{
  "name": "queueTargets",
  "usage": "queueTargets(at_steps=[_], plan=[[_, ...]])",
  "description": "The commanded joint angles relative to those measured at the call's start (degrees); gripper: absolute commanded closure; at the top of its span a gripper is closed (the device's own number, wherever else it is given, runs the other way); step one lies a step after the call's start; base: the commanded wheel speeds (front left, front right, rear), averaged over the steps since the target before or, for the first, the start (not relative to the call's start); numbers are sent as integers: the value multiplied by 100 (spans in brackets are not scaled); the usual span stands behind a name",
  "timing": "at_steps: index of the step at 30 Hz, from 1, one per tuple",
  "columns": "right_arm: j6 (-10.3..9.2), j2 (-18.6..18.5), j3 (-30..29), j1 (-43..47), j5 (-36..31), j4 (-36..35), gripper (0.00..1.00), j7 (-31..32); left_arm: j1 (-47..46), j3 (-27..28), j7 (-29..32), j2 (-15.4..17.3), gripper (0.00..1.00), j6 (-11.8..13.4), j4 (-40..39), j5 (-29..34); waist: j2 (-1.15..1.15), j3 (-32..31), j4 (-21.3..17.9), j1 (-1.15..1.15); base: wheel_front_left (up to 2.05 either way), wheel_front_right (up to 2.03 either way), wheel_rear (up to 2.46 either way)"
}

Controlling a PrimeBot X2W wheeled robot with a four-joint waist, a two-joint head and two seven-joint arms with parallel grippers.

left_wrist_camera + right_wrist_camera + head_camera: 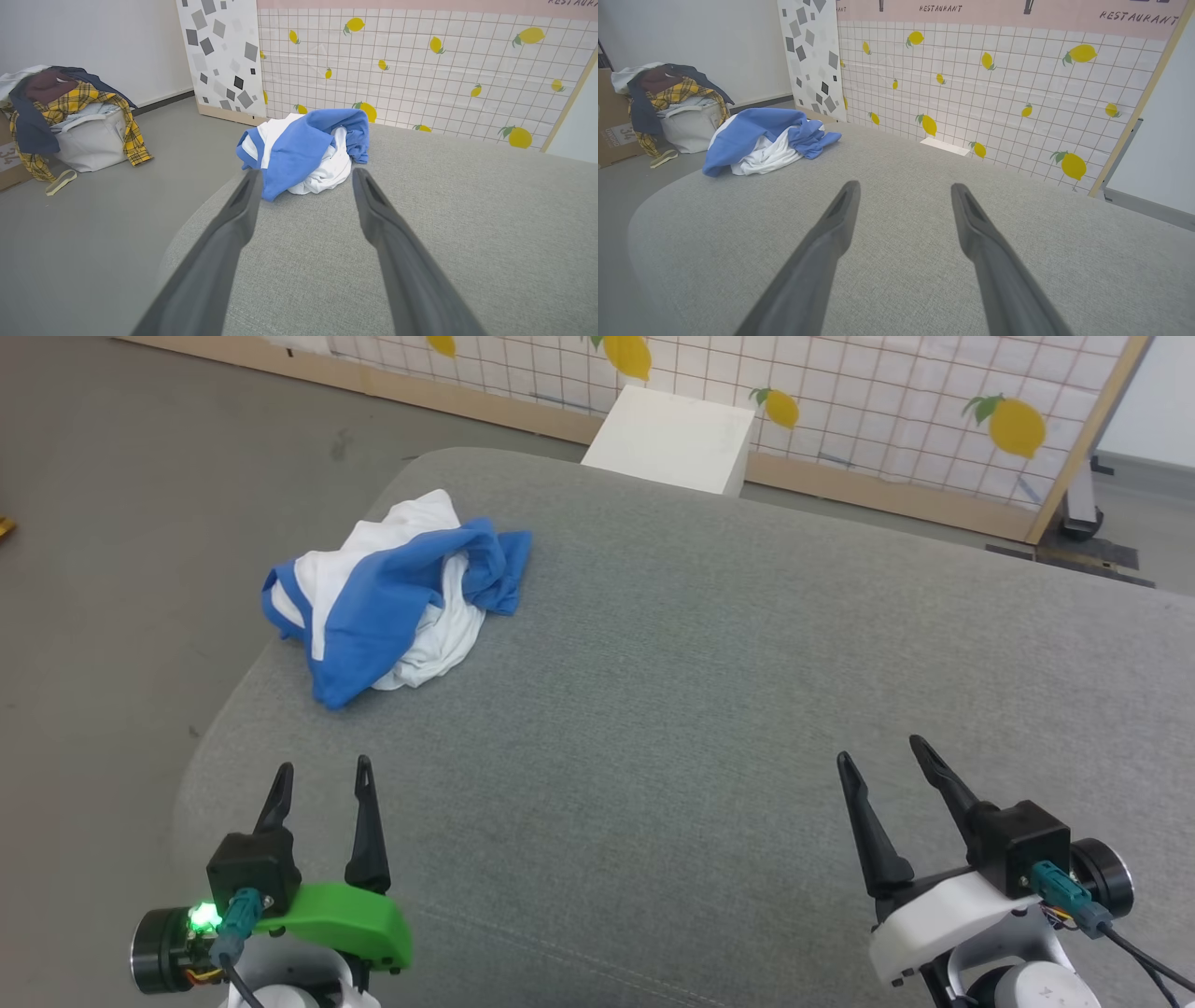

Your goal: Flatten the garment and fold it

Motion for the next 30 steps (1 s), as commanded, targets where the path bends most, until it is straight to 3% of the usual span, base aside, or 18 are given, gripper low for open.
queueTargets(at_steps=[1,30], plan=[[-5,4,21,-105,44,-1,0,-66,122,7,-69,55,0,54,-5,-86,0,10,74,0,0,0,0],[-7,5,126,-237,147,41,0,-331,321,-39,-369,182,0,288,70,-542,0,61,842,0,0,0,0]])
